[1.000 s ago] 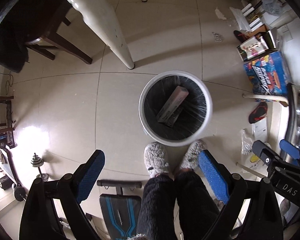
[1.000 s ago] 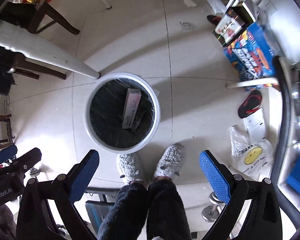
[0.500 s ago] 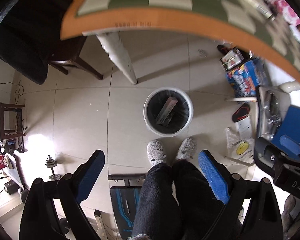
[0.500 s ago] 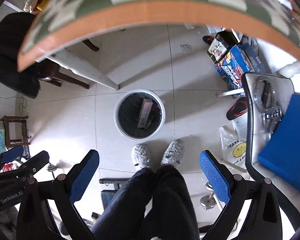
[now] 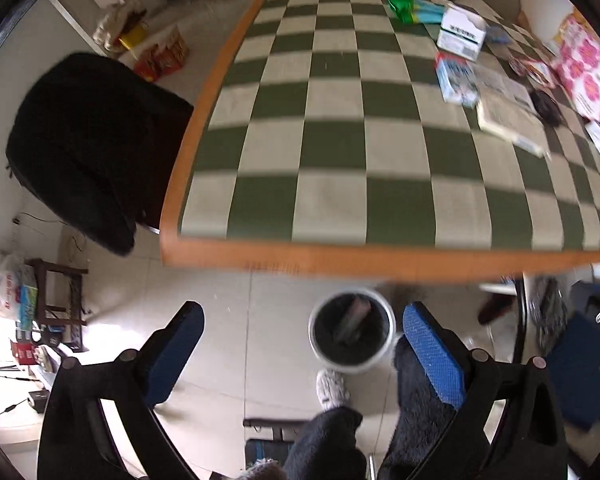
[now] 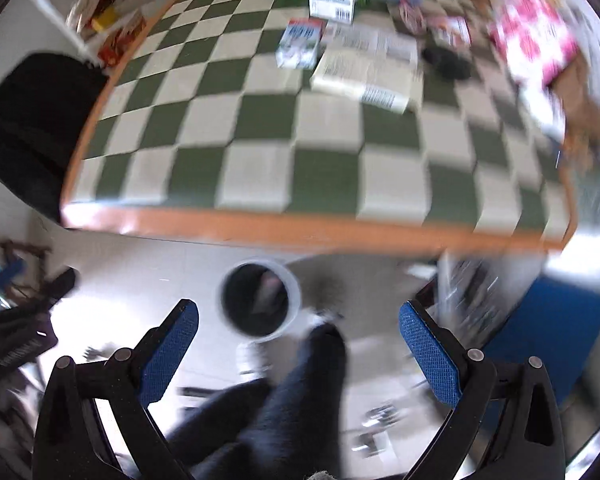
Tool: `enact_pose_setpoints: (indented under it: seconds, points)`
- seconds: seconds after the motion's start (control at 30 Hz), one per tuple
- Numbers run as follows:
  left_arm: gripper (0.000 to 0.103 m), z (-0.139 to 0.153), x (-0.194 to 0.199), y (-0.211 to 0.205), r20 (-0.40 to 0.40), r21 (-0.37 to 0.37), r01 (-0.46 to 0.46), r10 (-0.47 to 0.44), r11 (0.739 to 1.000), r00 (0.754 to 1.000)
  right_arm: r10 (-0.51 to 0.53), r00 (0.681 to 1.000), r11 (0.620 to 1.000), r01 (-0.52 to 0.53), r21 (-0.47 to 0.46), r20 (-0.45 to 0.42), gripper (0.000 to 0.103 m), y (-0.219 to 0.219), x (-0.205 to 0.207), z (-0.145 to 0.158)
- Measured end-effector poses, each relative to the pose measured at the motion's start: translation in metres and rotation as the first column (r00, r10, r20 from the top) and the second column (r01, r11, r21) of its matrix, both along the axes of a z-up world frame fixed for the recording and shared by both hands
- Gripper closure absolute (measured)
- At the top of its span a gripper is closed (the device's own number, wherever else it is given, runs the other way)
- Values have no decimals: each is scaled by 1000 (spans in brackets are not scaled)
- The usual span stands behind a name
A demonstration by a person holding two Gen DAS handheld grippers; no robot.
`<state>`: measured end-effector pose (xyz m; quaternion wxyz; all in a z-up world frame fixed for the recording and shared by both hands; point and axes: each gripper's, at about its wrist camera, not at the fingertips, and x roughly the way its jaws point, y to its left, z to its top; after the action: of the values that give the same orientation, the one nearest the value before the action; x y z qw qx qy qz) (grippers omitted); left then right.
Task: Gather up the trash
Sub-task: 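Grasp the milk carton with the left tool while the right tool grasps the leaflet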
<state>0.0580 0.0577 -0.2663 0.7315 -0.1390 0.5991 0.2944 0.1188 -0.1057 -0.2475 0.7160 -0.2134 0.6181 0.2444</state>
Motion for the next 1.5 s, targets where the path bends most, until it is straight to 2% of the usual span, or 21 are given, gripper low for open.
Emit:
enact_pose_setpoints:
  seconds: [0.1, 0.2, 0.33, 0.4, 0.47, 0.6, 0.7, 0.77, 0.8, 0.87, 0.97, 1.0, 1.07, 1.13, 1.2, 1.27, 1.37, 1.4, 1.43, 1.47, 1.5]
  points:
    - [1, -8, 35, 8, -26, 36, -27, 28, 999, 999, 133, 991, 988, -131, -77, 12, 2, 19, 57, -11]
    - [1, -29, 75, 19, -80, 39, -78, 81, 996, 994, 311, 950, 936, -303, -179, 16, 2, 50, 111, -33]
    - [1, -59, 119, 32, -142, -10, -150, 147, 989, 979, 502, 864, 823, -489, -289, -32, 2, 91, 166, -74]
    - [1, -73, 138, 37, -178, -10, -167, 162, 986, 971, 590, 803, 744, -580, -331, -79, 1, 110, 186, -98]
    - [1, -80, 149, 42, -198, -9, -185, 180, 983, 964, 662, 738, 663, -658, -356, -130, 1, 123, 199, -118]
    - [1, -87, 157, 49, -231, -16, -215, 206, 976, 951, 730, 648, 562, -749, -350, -216, 2, 137, 213, -145]
    - [1, -87, 164, 55, -248, -19, -224, 212, 974, 945, 725, 651, 589, -756, -286, -225, 4, 140, 226, -144]
    - [1, -84, 171, 56, -247, -15, -219, 208, 976, 946, 697, 692, 638, -718, -277, -187, 16, 138, 235, -137]
    - [1, -80, 178, 59, -239, -13, -209, 200, 978, 950, 666, 725, 679, -687, -260, -176, 19, 135, 241, -133]
    - [1, -74, 193, 59, -227, -5, -190, 183, 982, 956, 533, 815, 797, -574, -190, -227, 19, 123, 259, -130]
    - [1, -64, 215, 55, -201, -16, -155, 148, 988, 968, 348, 899, 908, -394, -143, -264, 20, 96, 280, -128]
    - [1, -62, 224, 55, -192, -25, -138, 131, 990, 973, 253, 926, 946, -298, -131, -280, 20, 82, 288, -127]
    - [1, -59, 246, 54, -166, -58, -105, 94, 993, 982, 72, 948, 989, -109, -103, -310, 20, 55, 303, -126]
    - [1, -61, 265, 54, -154, -96, -73, 57, 993, 986, -116, 940, 990, 83, -113, -322, 18, 26, 318, -127]
    - [1, -68, 291, 51, -149, -140, -26, 5, 990, 989, -212, 915, 976, 182, -118, -344, 15, 10, 328, -130]
    - [1, -75, 311, 49, -152, -167, 9, -35, 986, 988, -255, 899, 967, 233, -102, -356, 12, 1, 335, -129]
    - [3, -88, 338, 44, -146, -208, 63, -95, 976, 985, -207, 924, 978, 189, -89, -322, 11, 3, 340, -125]
    - [8, -91, 344, 42, -151, -203, 79, -110, 976, 982, -180, 931, 984, 164, -75, -317, 11, 8, 340, -123]
    - [24, -92, 348, 40, -155, -197, 91, -122, 976, 980, -159, 938, 987, 141, -80, -307, 11, 13, 339, -124]
    - [31, -95, 351, 37, -159, -204, 109, -142, 973, 977, -140, 945, 989, 120, -84, -295, 11, 17, 339, -124]
    - [46, -96, 352, 35, -155, -219, 115, -151, 969, 976, -129, 949, 990, 108, -87, -286, 11, 20, 338, -125]
